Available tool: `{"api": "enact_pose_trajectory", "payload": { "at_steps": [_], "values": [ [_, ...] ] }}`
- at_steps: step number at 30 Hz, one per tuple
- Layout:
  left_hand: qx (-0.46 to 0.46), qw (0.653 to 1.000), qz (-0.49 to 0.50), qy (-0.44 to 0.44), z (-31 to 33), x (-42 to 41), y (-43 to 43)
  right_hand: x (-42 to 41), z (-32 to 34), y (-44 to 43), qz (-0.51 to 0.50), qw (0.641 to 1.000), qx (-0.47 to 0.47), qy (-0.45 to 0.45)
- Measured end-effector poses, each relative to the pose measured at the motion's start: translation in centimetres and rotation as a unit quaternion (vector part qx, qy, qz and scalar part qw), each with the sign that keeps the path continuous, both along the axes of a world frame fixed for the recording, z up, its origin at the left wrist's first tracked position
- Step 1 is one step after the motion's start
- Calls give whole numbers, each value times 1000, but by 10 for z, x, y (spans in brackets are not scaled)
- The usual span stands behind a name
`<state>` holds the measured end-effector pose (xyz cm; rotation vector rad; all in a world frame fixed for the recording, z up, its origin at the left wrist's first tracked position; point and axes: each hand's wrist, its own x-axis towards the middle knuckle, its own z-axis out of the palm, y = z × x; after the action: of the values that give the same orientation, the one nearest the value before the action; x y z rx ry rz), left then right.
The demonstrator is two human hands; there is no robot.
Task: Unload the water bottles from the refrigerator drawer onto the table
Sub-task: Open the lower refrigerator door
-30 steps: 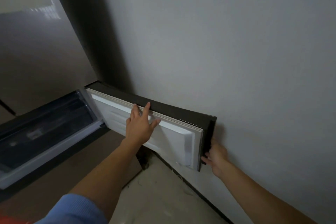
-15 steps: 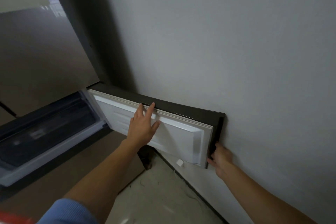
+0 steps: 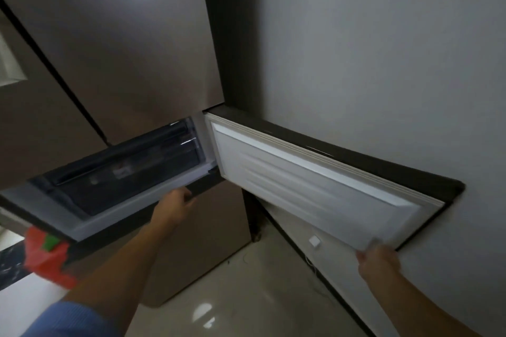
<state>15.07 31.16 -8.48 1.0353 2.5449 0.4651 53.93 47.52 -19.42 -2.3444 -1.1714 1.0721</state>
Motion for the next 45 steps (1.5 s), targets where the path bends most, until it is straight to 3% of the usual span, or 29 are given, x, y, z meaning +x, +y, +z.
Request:
{"api": "enact_pose_trajectory", "payload": {
  "at_steps": [1, 2, 4, 5, 11, 15, 21, 23, 24, 26, 29, 31, 33, 39, 45],
  "values": [
    [-5, 1000, -8, -9, -6, -14, 0, -17, 3, -4, -8, 1000, 13, 8],
    [-9, 1000, -21, -13, -9, -26, 0, -33, 9, -11, -67, 994, 21, 84],
    [-8, 999, -48, -15, -15, -50, 2, -72, 20, -16, -266, 896, -14, 355],
    [-8, 998, -58, -13, -16, -61, 2, -92, 24, -18, -279, 875, 1, 396],
    [9, 999, -27, -38, -11, -129, -19, -219, 57, -36, -195, 900, -28, 390],
    [-1, 999, 26, -48, -12, -175, -43, -303, 67, -32, -70, 920, -59, 381],
    [9, 982, 157, -105, -32, -221, -76, -429, 79, -19, 108, 896, -133, 410],
    [102, 938, 264, -202, -33, -229, -77, -470, 84, -13, 142, 874, -170, 432],
    [165, 890, 332, -266, -31, -233, -73, -491, 85, -9, 149, 861, -190, 448],
    [291, 762, 441, -375, -31, -245, -65, -530, 83, -2, 134, 833, -217, 491],
    [456, 574, 491, -471, -36, -264, -57, -569, 81, -2, 94, 810, -245, 524],
    [522, 507, 477, -492, -39, -276, -54, -581, 78, -9, 53, 783, -264, 562],
    [564, 478, 448, -502, -41, -285, -50, -584, 72, -13, 43, 764, -271, 584],
    [599, 410, 428, -538, -48, -289, -48, -585, 69, -10, 54, 782, -273, 558],
    [546, 422, 500, -523, -46, -275, -52, -571, 74, -20, 67, 784, -260, 559]
  ]
}}
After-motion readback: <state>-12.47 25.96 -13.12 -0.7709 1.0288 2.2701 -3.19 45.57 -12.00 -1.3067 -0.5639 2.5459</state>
